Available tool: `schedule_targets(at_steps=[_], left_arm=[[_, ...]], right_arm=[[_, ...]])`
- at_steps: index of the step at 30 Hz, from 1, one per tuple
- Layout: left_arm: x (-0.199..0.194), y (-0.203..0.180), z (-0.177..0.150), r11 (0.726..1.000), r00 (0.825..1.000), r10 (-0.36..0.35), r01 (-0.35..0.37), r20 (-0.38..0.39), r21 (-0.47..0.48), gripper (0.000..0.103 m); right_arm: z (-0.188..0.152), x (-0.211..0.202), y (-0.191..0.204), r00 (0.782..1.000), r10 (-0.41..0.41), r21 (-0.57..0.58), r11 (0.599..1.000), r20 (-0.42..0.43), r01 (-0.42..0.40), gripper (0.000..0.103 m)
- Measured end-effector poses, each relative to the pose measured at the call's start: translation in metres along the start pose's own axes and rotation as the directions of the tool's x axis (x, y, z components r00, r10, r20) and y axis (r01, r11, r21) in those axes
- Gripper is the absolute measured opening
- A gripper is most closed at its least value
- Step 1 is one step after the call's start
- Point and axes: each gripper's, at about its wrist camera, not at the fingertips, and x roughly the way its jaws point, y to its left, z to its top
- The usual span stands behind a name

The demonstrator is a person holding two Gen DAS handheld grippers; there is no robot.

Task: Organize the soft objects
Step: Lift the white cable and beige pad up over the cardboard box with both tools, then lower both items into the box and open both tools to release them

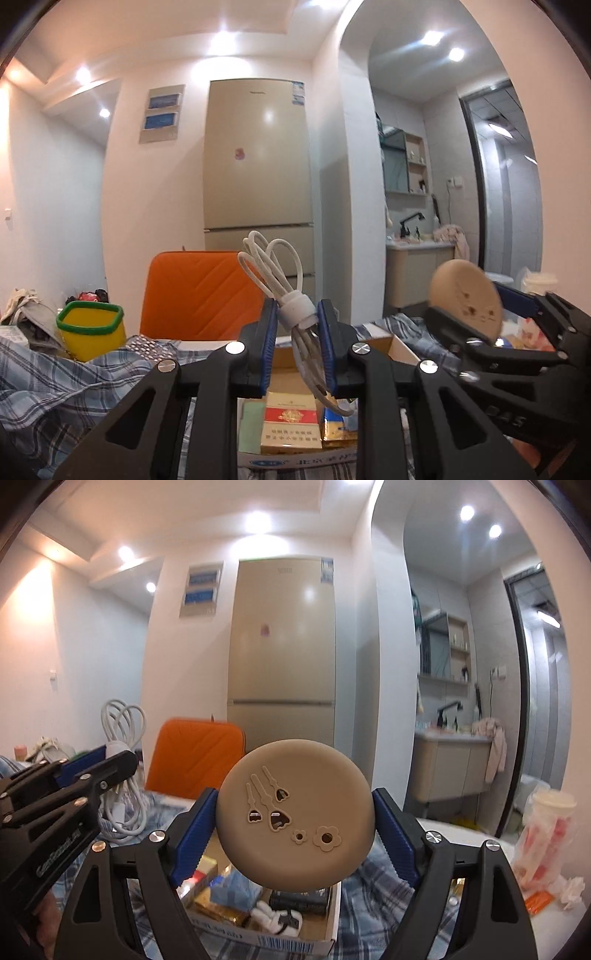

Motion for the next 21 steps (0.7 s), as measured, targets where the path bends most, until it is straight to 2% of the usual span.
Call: schedule_targets(at_steps=[4,8,15,18,21], left_arm=[[0.01,-0.003,-0.002,0.999,0.998,-0.032,0.032,-0.048,0.001,0.021],[0.03,-0.005,-0.008,0.999,0.986,-0.053,0.054,-0.158,0.004,0.021],[0.042,-0.003,-0.014,0.998,0.967,-0.064,0.059,-0.245,-0.029,0.021],[0.038,-0.004,-0.014,0.998,0.969,-0.06,0.053,-0.238,-0.035,0.021],[0.035,-0.007,-0.013,0.998,0.973,-0.057,0.053,-0.225,-0.025,0.021]], right_arm=[[-0.005,0.021,-0.004,0.995,0.002,0.013,1.0,-0.105,0.0,0.084],[-0.013,0.048,-0.008,0.971,0.024,0.025,1.0,-0.24,-0.019,0.084],[-0.023,0.077,-0.015,0.934,0.041,0.043,0.999,-0.355,-0.027,0.084],[-0.029,0.083,-0.018,0.921,0.051,0.056,0.998,-0.386,-0.031,0.084],[-0.03,0.088,-0.019,0.917,0.06,0.063,0.997,-0.394,-0.038,0.085]])
